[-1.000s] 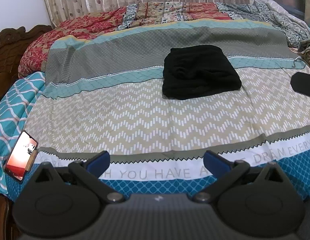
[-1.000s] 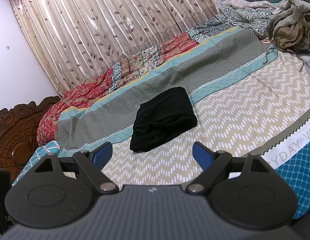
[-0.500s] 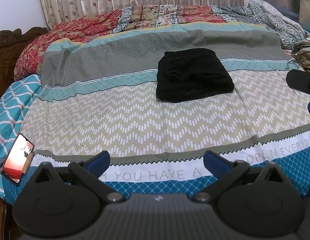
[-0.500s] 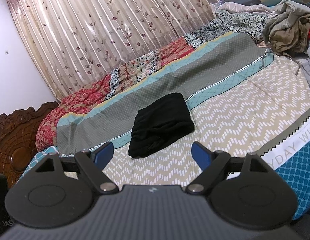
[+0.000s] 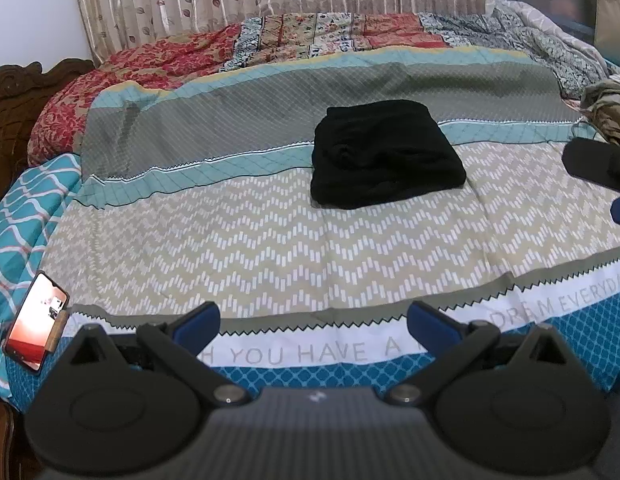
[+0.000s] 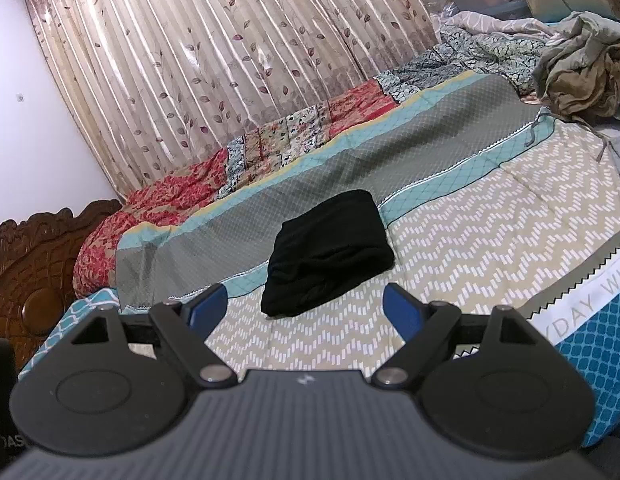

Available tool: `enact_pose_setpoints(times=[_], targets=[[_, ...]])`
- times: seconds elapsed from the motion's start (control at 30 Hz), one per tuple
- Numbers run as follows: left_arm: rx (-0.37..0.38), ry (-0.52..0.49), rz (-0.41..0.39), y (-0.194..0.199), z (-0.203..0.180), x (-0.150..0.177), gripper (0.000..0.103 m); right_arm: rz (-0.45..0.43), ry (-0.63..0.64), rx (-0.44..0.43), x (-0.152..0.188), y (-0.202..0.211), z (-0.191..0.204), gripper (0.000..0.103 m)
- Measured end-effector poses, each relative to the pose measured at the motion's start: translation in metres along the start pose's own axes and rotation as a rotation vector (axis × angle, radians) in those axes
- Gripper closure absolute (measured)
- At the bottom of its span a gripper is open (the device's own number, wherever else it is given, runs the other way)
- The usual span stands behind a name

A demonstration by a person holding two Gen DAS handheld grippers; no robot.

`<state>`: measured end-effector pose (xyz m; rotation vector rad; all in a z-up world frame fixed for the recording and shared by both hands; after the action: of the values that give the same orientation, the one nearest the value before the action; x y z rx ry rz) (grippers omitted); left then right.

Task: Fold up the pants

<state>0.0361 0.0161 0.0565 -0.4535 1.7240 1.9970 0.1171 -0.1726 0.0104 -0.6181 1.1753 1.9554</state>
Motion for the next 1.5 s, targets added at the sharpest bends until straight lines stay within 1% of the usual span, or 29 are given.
enact_pose_setpoints(times=[0.43, 0.63, 0.8, 1.03, 1.13, 1.3, 1.5], targets=[[0.005, 0.003, -0.006, 0.003, 0.0, 0.001, 0.0, -0.016, -0.015, -0.005, -0.001, 0.002, 0.0, 0.016], [0.023, 0.007, -0.026, 0.008, -0.002, -0.001, 0.0, -0.026, -0.002, -0.008, -0.003, 0.005, 0.001, 0.016], [0.023, 0.0, -0.033, 0.011, -0.004, -0.002, 0.0, -0.03, 0.014, -0.011, -0.003, 0.006, 0.003, 0.016], [0.02, 0.027, -0.049, 0.016, -0.005, -0.007, 0.0, -0.084, 0.069, -0.009, -0.014, 0.024, 0.006, 0.016], [0.024, 0.029, -0.036, 0.016, -0.009, -0.008, 0.0, -0.106, 0.08, -0.004, -0.017, 0.03, 0.003, 0.016], [-0.029, 0.011, -0.052, 0.019, -0.016, -0.011, 0.0, -0.123, 0.068, -0.008, -0.019, 0.031, -0.004, 0.016], [-0.024, -0.002, -0.049, 0.022, -0.028, -0.015, 0.0, -0.128, 0.059, -0.026, -0.019, 0.03, -0.009, 0.016]])
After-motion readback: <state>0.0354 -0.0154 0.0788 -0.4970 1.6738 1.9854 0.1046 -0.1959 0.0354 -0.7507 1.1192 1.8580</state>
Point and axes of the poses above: each gripper's, at about its wrist camera, not at the fingertips, and y roughly against the way its jaws point, z to its left, x to its underside, the point moved 8 cm from there along -y, roughly the way its jaws point, and after that the axes turned 9 degrees about z, right-handed, at the moved point
